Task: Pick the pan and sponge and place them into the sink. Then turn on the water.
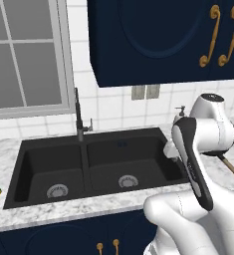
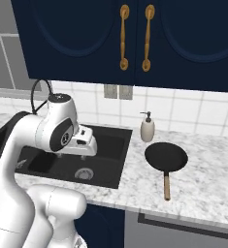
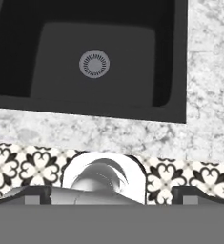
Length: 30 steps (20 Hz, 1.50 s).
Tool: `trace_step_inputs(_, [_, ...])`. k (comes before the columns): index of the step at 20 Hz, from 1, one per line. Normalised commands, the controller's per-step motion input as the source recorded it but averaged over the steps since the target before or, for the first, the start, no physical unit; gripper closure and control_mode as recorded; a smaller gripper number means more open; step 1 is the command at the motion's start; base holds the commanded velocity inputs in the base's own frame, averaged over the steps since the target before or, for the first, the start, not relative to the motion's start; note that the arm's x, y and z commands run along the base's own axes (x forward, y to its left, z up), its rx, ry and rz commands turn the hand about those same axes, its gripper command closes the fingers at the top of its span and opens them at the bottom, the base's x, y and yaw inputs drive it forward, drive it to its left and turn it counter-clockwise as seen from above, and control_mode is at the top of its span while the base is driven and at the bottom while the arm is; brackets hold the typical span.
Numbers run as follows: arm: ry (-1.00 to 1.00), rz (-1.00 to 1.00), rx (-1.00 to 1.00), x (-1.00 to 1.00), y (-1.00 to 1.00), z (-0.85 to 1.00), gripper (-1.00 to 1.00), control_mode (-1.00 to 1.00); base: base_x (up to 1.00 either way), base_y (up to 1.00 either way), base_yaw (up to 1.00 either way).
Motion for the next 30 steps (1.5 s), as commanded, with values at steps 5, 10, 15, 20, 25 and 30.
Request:
trace_step_inputs(5, [-0.01, 0.00, 0.00, 0.00, -0.59, -0.18, -1.00, -1.00, 0.00, 0.00, 0.00])
trace_step_inputs(10, [0.00, 0.00, 0.00, 0.00, -0.58, -0.16, -1.00, -1.00, 0.00, 0.00, 0.00])
trace_step_inputs(15, [0.00, 0.00, 0.00, 0.01, -0.67, -0.12, -1.00, -1.00, 0.00, 0.00, 0.00])
trace_step_inputs(20, [0.02, 0.00, 0.00, 0.14, -0.70, -0.04, -1.00, -1.00, 0.00, 0.00, 0.00])
trace_step_inputs(25, [0.02, -0.01, 0.00, 0.22, -0.69, -0.15, -1.00, -1.00, 0.00, 0.00, 0.00])
trace_step_inputs(30, [0.05, -0.03, 0.00, 0.22, -0.80, -0.16, -1.00, -1.00, 0.00, 0.00, 0.00])
